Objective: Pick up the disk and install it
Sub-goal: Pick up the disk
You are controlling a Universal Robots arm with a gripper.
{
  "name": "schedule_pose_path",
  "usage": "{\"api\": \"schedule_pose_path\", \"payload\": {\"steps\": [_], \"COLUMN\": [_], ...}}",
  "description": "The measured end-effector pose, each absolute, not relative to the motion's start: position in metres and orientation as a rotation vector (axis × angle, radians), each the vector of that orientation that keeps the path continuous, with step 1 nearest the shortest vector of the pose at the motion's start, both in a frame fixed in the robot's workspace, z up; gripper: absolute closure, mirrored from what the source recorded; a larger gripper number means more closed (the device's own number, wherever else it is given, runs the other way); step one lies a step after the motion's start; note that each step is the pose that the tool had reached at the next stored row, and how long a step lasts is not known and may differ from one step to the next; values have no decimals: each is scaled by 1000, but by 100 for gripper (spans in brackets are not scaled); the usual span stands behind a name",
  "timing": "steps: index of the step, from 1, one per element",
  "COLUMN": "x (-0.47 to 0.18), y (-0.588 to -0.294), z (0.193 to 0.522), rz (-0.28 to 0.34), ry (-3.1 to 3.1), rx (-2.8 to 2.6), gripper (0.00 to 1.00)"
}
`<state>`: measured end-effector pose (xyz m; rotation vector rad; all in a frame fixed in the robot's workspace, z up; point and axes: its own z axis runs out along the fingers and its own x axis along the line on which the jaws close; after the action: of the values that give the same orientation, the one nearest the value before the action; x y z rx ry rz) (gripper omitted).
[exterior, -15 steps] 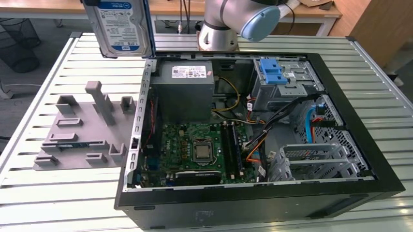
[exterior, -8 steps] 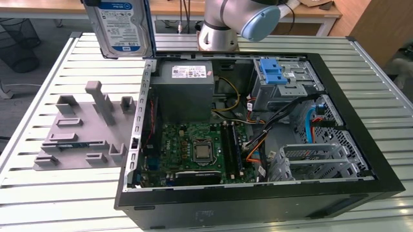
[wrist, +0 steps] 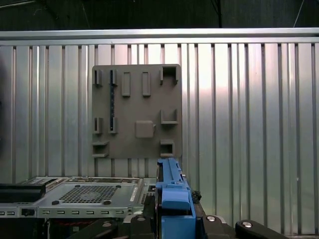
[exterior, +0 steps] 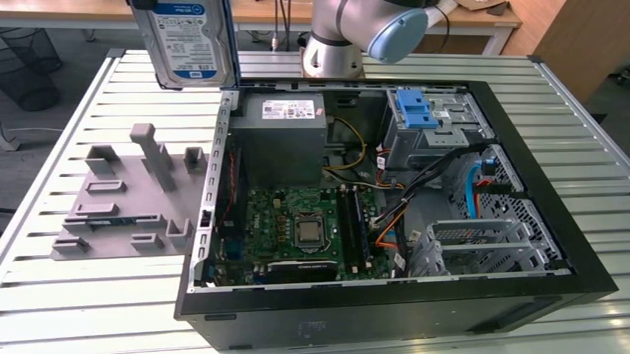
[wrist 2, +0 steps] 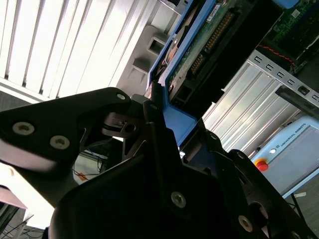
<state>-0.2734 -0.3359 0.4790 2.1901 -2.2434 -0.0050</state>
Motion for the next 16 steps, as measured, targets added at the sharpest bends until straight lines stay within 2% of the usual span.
{"api": "schedule_pose_path", "payload": {"steps": [16], "x": [-269], "y": [-336], "z": [479], "rz": [-5], "ry": [-2243], "rx": [2190], "gripper": [64]}}
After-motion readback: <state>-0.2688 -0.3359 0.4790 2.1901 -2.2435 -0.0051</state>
